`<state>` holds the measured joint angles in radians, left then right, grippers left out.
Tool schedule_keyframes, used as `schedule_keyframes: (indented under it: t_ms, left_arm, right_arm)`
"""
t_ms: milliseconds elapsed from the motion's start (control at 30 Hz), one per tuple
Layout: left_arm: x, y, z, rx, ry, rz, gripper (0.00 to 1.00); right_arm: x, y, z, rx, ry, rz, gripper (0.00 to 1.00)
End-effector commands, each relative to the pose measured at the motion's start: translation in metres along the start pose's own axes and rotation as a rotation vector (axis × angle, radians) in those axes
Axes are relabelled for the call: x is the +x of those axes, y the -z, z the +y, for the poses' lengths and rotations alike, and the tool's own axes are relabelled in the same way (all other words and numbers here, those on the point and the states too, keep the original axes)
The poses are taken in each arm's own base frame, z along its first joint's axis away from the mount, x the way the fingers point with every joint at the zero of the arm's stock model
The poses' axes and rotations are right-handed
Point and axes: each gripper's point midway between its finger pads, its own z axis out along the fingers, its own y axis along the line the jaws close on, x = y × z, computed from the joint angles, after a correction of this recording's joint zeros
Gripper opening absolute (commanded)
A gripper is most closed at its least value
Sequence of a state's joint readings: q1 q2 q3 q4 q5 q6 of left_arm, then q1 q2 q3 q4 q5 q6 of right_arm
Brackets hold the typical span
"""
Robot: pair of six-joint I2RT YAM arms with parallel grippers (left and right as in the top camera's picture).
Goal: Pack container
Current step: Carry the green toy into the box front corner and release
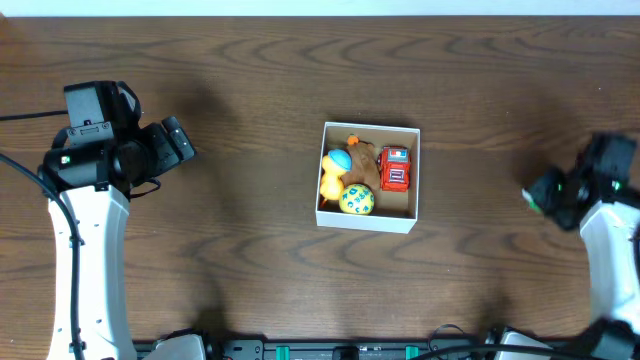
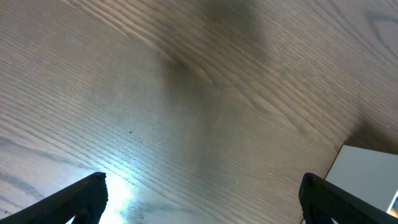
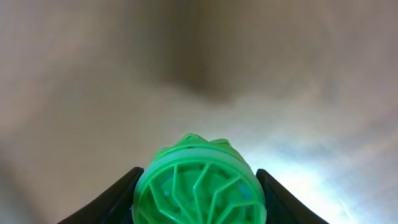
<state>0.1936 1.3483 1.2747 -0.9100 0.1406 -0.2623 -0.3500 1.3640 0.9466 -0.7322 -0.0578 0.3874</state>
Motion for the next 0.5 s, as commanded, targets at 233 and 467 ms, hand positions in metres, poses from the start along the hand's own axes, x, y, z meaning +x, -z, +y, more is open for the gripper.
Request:
schedule_keyframes:
  t_ms: [233,467]
  left_arm:
    - [0.004,-0.004,0.002,-0.001,0.009,0.017,0.98]
    - [0.003,-0.004,0.002,-0.001,0.009,0.017,0.98]
  right_arm:
    - [0.053,0.109,0.193,-0.399,0.795,-0.112,0.01]
    - [0.120,0.091,0.218,-0.390,0.981,0.020,0.07]
